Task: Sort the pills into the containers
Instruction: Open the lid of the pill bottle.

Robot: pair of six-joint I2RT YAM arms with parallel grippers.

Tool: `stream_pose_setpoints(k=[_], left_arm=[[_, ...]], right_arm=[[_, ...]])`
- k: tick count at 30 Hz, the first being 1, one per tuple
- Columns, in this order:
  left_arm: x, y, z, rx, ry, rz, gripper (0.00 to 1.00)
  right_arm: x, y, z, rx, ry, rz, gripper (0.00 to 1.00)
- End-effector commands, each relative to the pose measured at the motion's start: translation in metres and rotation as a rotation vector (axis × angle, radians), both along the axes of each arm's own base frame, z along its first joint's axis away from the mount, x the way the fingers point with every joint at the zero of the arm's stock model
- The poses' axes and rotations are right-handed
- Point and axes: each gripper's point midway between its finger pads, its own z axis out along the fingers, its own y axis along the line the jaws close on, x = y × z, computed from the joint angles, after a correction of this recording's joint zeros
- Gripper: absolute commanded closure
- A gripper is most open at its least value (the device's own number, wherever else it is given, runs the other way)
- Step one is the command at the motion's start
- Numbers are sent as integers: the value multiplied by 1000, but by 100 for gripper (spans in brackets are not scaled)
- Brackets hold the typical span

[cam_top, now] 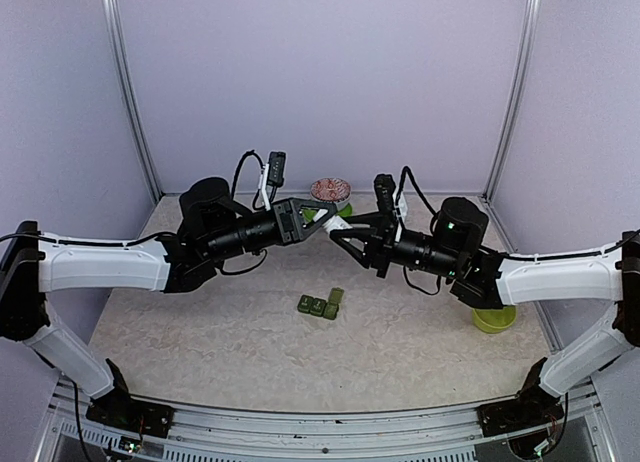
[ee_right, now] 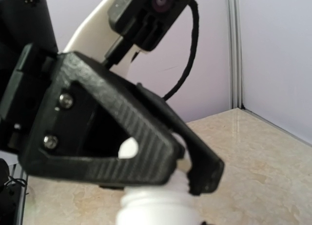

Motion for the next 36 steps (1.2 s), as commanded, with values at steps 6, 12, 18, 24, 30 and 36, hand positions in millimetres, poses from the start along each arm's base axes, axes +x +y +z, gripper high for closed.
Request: stream_pose_setpoints(k=[6,12,18,24,30,36], left_arm=[[22,37,53,-124,-56,165,77],[22,39,52,-126,-20,180,78],[26,46,56,-96,-29,239,77],[42,57,10,58,-7,335,76],[56,81,-47,209,27,449,74],[67,97,-94,341,43,533,74]], right_arm=[[-5,-3,-10,-31,-32,21,79],[-13,-8,-5,6,-105,33,79],[-15,-11,-5,7,-140,25,79],[-24,-22,1,23,-175,24,78],[-37,-31,8,24,-210,44,78],[-50,-41,12,37,-243,60,78]])
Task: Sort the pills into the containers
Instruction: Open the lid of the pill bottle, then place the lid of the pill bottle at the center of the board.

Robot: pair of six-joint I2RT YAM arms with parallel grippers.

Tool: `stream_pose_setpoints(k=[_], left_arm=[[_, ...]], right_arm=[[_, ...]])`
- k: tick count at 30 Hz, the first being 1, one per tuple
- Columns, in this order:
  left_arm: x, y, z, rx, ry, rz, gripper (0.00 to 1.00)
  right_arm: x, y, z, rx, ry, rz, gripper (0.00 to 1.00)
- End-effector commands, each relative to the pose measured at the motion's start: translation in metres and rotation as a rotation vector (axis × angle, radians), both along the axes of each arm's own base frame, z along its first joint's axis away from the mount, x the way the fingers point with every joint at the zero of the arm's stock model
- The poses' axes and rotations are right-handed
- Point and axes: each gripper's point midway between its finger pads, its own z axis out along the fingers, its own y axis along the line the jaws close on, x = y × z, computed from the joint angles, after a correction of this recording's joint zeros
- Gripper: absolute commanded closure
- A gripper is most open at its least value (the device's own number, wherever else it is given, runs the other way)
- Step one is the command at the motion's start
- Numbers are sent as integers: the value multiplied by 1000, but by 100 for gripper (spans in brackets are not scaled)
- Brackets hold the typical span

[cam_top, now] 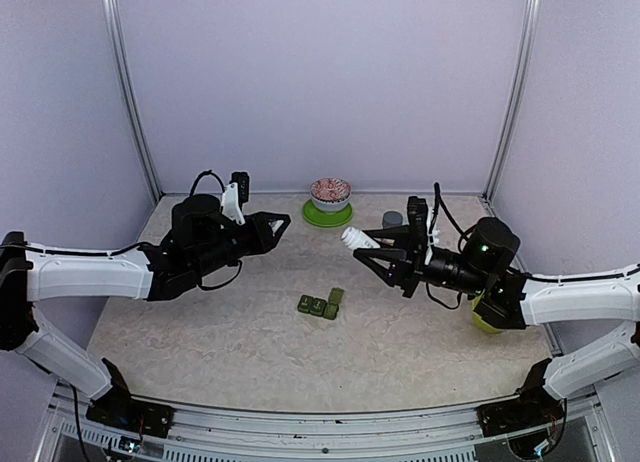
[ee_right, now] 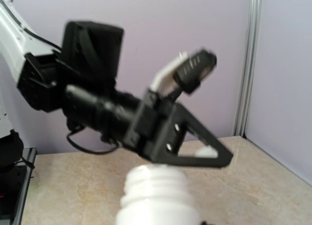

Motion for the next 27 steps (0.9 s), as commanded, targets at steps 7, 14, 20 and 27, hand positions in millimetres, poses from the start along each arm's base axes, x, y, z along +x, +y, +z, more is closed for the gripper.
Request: stream_pose_setpoints(k=[7,14,20,27], left_arm=[[18,28,-83,226,42,145,74],[23,38,-133,333,66,195,74],[30,42,-170,433,86,235,73],[35,36,-193,488,106,234,73]], right_arm=[[-18,-22,16,49,-74,1,77],[-21,-28,17,49,-69,-8,76],[-21,-28,16,50,-63,-9,75],[-19,-28,12,40,-56,-16,75]])
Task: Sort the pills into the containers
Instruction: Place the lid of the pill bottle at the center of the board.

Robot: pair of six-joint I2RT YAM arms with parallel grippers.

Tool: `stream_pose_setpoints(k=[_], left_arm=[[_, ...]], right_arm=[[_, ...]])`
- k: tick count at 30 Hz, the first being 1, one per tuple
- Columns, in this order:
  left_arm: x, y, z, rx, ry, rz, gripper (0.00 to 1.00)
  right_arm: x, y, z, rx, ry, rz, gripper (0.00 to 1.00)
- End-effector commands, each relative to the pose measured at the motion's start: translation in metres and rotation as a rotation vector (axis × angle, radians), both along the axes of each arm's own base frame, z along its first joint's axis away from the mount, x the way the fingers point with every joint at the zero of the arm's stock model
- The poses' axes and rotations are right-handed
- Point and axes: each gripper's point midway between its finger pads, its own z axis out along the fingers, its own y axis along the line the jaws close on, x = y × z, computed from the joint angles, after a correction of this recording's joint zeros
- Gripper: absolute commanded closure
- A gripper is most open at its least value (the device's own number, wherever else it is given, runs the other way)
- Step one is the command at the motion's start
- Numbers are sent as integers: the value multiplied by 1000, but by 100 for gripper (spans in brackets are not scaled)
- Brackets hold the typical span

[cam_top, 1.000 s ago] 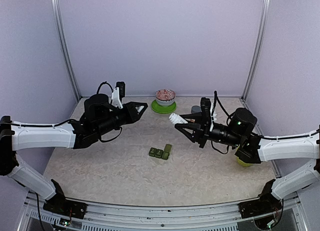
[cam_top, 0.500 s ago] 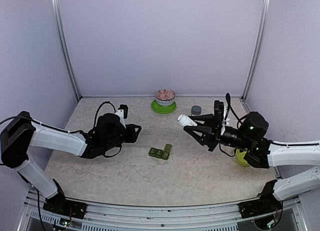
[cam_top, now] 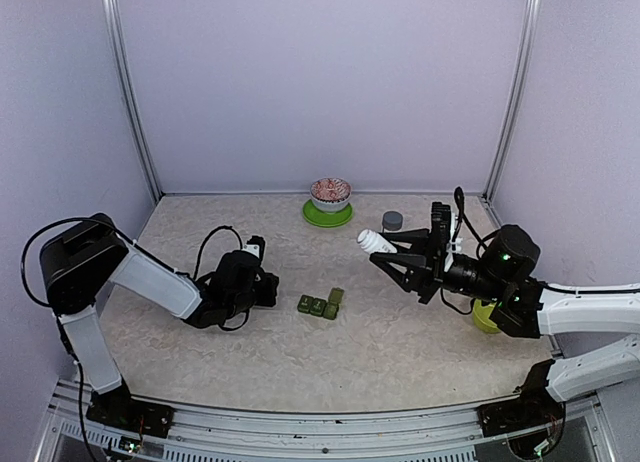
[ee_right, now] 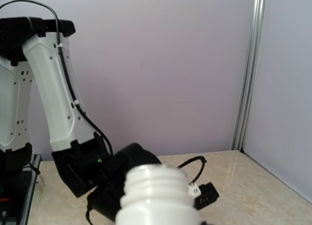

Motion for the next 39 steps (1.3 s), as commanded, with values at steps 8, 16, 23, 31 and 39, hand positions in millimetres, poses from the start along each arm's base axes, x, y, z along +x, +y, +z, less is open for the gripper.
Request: stream_pose_setpoints(k=[8,16,23,31,39], left_arm=[[11,-10,-7,42,-32,2,61],[8,-7,-8,55,-32,3,54],[11,-12,43,-30,-89,-1,32],[1,-29,91,-126,-108,-96,8],[-12,-42,108,-176,-90,-189,1]], right_arm=[[5,-7,-20,-4,27,-42,75],[8,-12,-38,-11,62,-68,76],[11,-11,-61,-31,116,-68,76],[19,1,-94,-74,162,-53,76],[34,15,-120,-100,193,-56,76]])
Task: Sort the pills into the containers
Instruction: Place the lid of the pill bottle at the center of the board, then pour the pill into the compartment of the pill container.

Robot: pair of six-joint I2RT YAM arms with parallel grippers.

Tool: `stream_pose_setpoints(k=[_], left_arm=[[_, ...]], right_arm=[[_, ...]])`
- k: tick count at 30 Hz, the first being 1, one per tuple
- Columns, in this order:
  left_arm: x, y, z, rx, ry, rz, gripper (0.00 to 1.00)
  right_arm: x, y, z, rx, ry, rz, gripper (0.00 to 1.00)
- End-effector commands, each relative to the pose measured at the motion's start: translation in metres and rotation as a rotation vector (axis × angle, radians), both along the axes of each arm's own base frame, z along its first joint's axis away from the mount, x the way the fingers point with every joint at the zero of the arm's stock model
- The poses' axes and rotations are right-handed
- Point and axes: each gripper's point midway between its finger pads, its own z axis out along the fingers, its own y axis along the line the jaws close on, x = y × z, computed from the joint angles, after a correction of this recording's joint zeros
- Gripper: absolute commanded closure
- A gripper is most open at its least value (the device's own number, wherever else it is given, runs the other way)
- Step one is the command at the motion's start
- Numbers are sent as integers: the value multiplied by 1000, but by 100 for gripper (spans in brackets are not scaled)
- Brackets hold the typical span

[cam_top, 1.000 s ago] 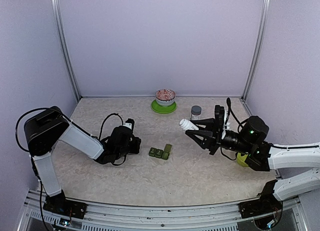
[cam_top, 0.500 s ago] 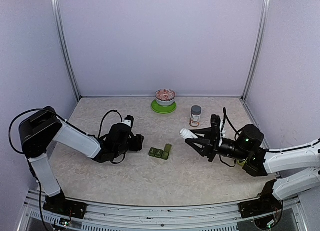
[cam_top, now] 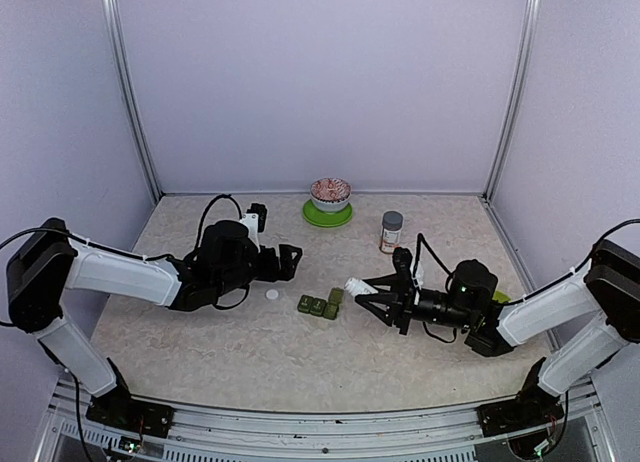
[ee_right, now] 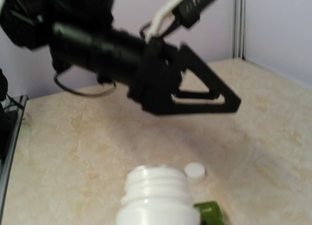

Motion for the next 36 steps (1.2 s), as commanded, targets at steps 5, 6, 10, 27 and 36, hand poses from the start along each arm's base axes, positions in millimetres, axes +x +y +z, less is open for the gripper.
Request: stream_pose_setpoints(k=[5,6,10,27,36], left_arm=[[-11,-12,9,-2,12,-89,1],[-12,-12,8,2,12,-93,1],[-11,-13,4,11,18,-118,1],[-8,-39,-45,149,117,-330,1],[-7,-40,-51,119,88,-386,1]], right_arm=[[19,11,-17,2,3,-17,76],[20,13,-20,-4,7,-15,76],[28,17,-30,-19,19,-21,76],[45,25,-70,-100,97,-29,76],[47,27,-86,-126,131,-31,76]])
